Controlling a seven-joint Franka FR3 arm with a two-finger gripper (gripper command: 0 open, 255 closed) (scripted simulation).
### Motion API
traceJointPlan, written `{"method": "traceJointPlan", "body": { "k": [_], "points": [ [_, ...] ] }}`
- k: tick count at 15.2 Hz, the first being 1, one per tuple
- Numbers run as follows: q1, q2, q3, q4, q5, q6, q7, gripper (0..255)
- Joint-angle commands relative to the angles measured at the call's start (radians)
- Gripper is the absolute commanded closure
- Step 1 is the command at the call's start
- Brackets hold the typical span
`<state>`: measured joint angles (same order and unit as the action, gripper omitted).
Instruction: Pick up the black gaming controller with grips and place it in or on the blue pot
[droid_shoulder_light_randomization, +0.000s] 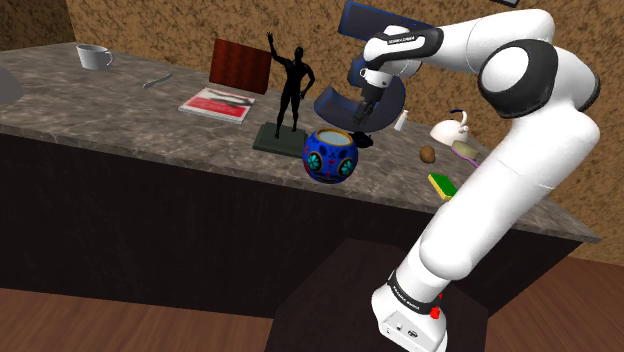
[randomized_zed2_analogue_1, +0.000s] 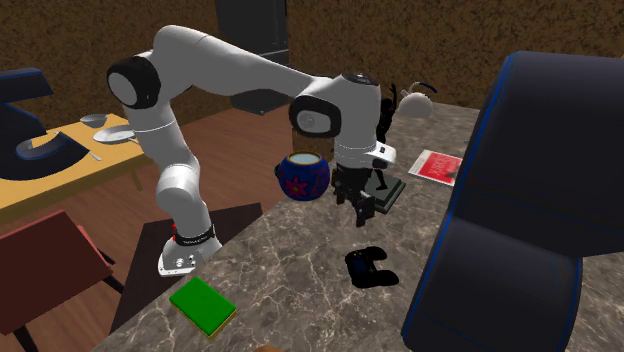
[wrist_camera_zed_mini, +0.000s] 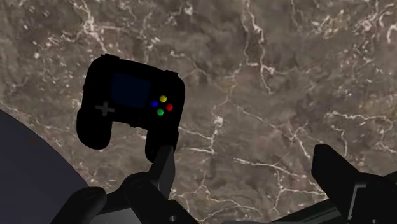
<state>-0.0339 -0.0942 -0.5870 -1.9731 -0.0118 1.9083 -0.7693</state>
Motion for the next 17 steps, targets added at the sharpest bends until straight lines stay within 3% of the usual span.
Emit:
{"method": "traceJointPlan", "body": {
  "k": [1, 6, 17],
  "points": [
    [-0.011, 0.081, -0.028, 0.048, 0.054, 0.013, -0.06, 0],
    [-0.086, 0.315, -0.058, 0.222, 0.216, 0.002, -0.21, 0],
    [-0.089, 0.342, -0.046, 0.151, 0.24, 0.093, -0.226, 0]
  ]
}}
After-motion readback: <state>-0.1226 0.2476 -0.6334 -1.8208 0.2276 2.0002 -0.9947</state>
